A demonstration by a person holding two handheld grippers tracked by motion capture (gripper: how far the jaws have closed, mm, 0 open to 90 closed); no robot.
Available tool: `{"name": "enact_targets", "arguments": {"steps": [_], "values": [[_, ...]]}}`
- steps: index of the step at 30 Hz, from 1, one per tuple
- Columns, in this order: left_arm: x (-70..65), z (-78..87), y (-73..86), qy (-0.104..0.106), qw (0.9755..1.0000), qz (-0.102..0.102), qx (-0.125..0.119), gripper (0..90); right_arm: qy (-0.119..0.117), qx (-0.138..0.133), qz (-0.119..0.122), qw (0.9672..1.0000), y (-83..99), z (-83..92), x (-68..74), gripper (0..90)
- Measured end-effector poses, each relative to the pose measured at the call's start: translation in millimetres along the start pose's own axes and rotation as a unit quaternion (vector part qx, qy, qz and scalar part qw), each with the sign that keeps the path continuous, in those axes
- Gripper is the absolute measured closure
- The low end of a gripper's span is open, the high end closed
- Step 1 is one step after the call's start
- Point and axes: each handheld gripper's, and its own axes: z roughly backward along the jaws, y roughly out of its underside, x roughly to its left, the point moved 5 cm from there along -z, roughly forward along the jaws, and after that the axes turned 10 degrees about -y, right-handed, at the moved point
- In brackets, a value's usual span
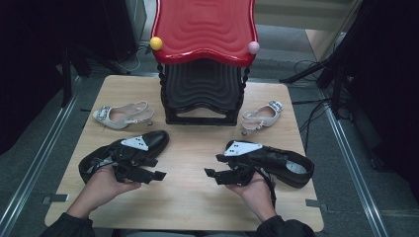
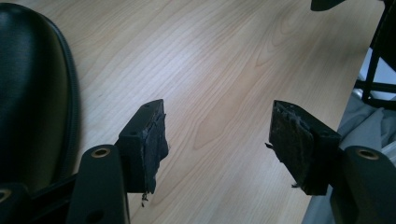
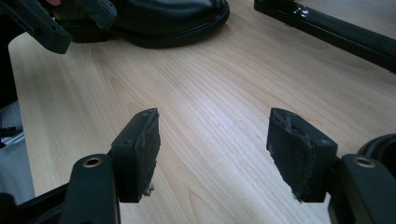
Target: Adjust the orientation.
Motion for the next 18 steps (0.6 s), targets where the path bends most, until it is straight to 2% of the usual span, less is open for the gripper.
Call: {"name": "enact_targets", "arguments": {"steps": [3,5,6,10,12,18], "values": [[2.6,4.5,-0.1,0.003,1.0,0.007,0.0,34.7,0.0,-0.002,0.002,1.0,-1.9,-0.7,-1.0,35.6],[3.2,6.5,0.6,0.011,0.9999,0.003,0.002,32.5,-0.003,-0.004,-0.001,1.0,-3.2,-1.4,-1.7,35.7],[5.0,10.1,2.1,0.002,1.0,-0.001,0.003,32.7,-0.004,-0.004,0.0,1.0,-3.9,-2.0,-2.2,35.7],[8.1,15.4,6.0,-0.008,0.9999,-0.007,0.005,35.6,-0.007,-0.004,0.002,1.0,-5.3,-3.0,-1.8,35.7],[11.8,18.3,10.8,-0.021,0.9996,-0.011,0.015,37.7,-0.011,-0.001,0.001,0.9999,-6.5,-4.7,-1.6,36.5],[19.1,27.0,17.7,-0.031,0.9994,-0.003,0.015,38.6,-0.017,0.003,0.004,0.9998,-9.8,-8.3,-1.4,37.0]]}}
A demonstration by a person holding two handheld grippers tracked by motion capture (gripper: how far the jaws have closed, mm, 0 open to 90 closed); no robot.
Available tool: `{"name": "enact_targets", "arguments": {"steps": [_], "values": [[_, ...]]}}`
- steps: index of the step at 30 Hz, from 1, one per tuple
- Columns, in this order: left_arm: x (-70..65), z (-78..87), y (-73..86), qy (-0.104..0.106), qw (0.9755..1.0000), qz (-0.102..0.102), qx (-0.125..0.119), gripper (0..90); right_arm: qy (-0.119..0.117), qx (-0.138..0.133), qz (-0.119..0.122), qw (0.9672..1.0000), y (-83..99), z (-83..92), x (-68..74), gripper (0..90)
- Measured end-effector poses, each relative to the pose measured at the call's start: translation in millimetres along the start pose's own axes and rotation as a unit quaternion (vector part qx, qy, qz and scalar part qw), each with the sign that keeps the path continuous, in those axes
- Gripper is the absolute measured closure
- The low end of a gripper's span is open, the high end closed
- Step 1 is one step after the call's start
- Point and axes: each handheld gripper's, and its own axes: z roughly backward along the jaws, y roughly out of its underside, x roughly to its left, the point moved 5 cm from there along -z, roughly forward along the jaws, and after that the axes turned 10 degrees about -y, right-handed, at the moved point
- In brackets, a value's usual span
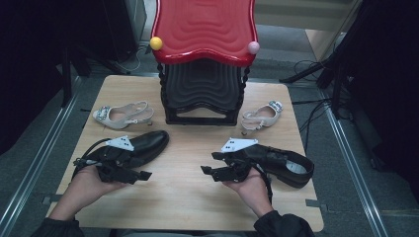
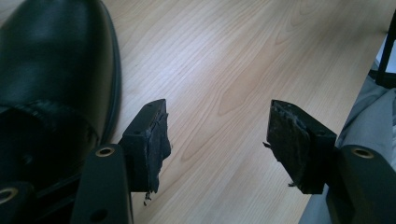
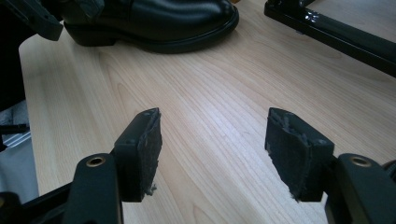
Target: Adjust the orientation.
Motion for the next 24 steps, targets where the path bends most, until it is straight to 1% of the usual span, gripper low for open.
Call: {"name": "enact_targets", "arguments": {"steps": [5,6,10,17,20,21,24], "values": [[4.5,7.6,5.6,-0.008,1.0,0.0,-0.002,39.8,-0.003,0.003,0.0,1.0,-1.7,-3.5,0.2,37.0],[6.0,9.5,7.3,-0.009,1.0,0.001,-0.002,40.0,-0.006,0.003,0.004,1.0,-2.6,-5.4,-0.1,36.9],[13.2,16.9,15.6,-0.022,0.9997,0.014,-0.003,41.3,-0.01,0.006,0.008,0.9999,-4.8,-8.5,0.5,36.9],[23.3,29.0,26.5,-0.035,0.9986,0.038,-0.005,41.9,-0.018,0.011,0.008,0.9998,-8.6,-14.3,-0.8,36.9],[27.7,34.4,30.9,-0.038,0.9981,0.048,-0.007,42.0,-0.018,0.014,0.01,0.9997,-9.7,-16.1,-1.0,36.9],[27.7,34.4,30.9,-0.038,0.9981,0.048,-0.007,42.0,-0.018,0.014,0.01,0.9997,-9.7,-16.1,-1.0,36.9],[34.3,43.0,37.6,-0.043,0.9972,0.06,-0.008,42.3,-0.02,0.017,0.011,0.9996,-10.7,-18.8,-0.3,36.9]]}}
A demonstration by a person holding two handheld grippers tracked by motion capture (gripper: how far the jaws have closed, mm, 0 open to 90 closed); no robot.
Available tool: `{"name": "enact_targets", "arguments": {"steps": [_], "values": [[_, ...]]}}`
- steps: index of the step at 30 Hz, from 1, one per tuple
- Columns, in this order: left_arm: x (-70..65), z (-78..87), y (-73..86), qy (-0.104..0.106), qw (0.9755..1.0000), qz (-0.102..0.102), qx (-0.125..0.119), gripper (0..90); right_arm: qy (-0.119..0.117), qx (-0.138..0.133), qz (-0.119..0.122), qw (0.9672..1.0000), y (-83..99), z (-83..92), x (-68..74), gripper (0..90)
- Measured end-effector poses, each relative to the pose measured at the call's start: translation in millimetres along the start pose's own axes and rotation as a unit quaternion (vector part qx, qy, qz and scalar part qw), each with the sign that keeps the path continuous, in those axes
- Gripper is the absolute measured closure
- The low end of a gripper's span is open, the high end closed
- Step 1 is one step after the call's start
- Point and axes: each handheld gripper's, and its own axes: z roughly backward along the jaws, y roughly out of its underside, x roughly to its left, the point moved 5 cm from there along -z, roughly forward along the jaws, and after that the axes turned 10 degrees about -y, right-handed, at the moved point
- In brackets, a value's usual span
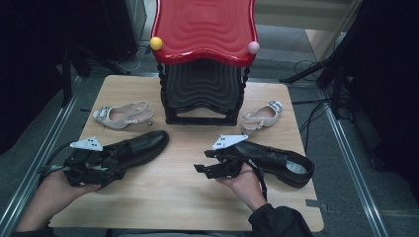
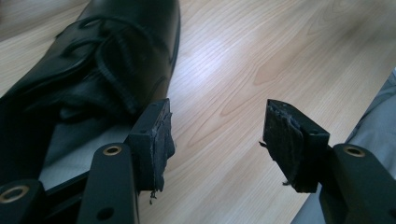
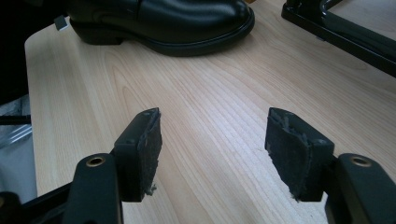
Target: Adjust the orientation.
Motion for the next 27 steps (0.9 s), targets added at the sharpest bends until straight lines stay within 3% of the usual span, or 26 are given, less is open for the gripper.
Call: {"name": "enact_targets", "arguments": {"steps": [7,11,22,27], "values": [[16.1,9.2,7.5,-0.018,0.9996,0.021,-0.008,43.1,0.002,0.001,0.002,1.0,-0.2,-1.0,1.9,36.7],[25.3,1.7,9.9,-0.021,0.9993,0.03,-0.006,45.4,0.003,0.003,0.001,1.0,0.6,-1.4,1.2,36.7],[22.3,-28.0,-2.7,-0.009,0.9999,0.014,0.002,52.2,0.009,0.0,-0.003,1.0,7.0,4.6,1.8,36.8],[24.3,-39.5,-7.8,-0.014,0.9998,0.01,0.011,57.5,0.012,0.0,-0.005,0.9999,10.0,7.4,1.8,36.8]]}}
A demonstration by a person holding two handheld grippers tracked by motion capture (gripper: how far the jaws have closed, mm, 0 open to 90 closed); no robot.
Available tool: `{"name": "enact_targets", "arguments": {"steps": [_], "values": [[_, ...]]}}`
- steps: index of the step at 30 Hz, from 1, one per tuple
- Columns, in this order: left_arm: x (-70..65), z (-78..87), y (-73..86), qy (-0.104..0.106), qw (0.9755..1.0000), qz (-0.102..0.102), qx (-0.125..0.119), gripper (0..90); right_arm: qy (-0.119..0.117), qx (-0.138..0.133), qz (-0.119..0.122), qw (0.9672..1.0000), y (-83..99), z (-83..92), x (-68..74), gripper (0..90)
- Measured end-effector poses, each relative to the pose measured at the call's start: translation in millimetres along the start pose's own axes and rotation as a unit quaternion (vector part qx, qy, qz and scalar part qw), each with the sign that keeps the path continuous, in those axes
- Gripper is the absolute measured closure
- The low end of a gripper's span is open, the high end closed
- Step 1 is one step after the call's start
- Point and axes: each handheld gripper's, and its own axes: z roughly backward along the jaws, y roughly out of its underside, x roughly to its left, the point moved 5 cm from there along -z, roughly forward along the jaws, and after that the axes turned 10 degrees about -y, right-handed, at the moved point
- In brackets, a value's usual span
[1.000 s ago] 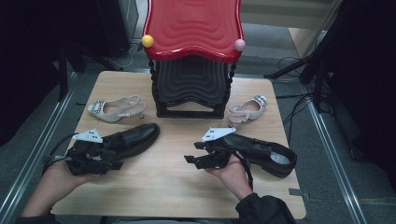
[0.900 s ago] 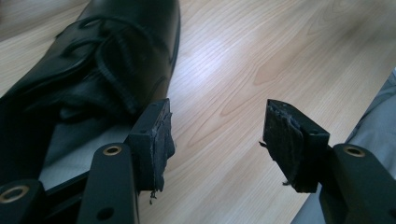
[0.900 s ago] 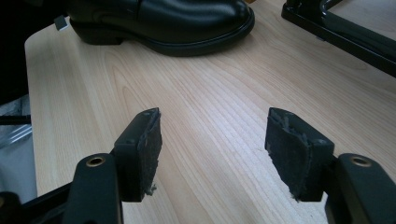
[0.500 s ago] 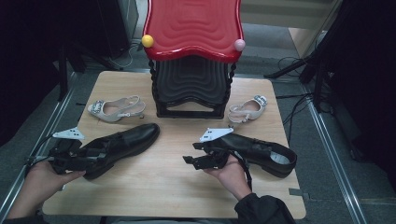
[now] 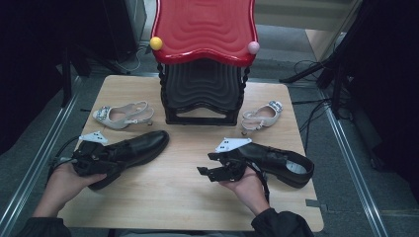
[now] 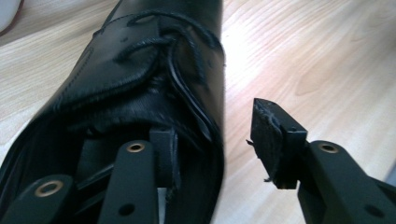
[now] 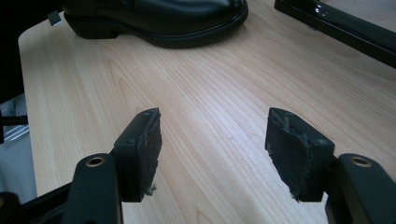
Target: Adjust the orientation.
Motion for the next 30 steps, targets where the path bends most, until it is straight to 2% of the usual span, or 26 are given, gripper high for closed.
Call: {"name": "enact_targets", "arguments": {"steps": [7,8,12,18,19,20,30], "values": [[2.3,-8.4,-7.6,0.001,1.0,0.001,0.004,67.7,0.007,-0.004,-0.009,0.9999,5.4,6.7,-1.6,36.8],[2.3,-8.1,-8.9,0.004,1.0,-0.001,0.006,71.1,0.009,-0.006,-0.013,0.9999,6.7,8.9,-2.1,36.8],[1.9,-7.3,-11.5,0.02,0.9997,0.009,0.008,77.1,0.012,-0.009,-0.015,0.9998,8.2,11.4,-2.9,36.8],[-3.3,-4.9,-19.8,0.025,0.9997,0.005,0.005,78.8,0.017,-0.01,-0.017,0.9996,11.7,15.8,-2.2,36.8],[-6.4,-4.3,-23.2,0.034,0.9994,0.008,0.005,78.9,0.019,-0.01,-0.019,0.9996,12.5,16.5,-2.5,36.8],[-6.4,-4.3,-23.2,0.034,0.9994,0.008,0.005,78.9,0.019,-0.01,-0.019,0.9996,12.5,16.5,-2.5,36.8],[-39.6,-10.3,-44.4,0.059,0.998,-0.023,-0.001,78.5,0.029,-0.015,-0.028,0.9991,19.5,25.2,-3.2,36.7]]}}
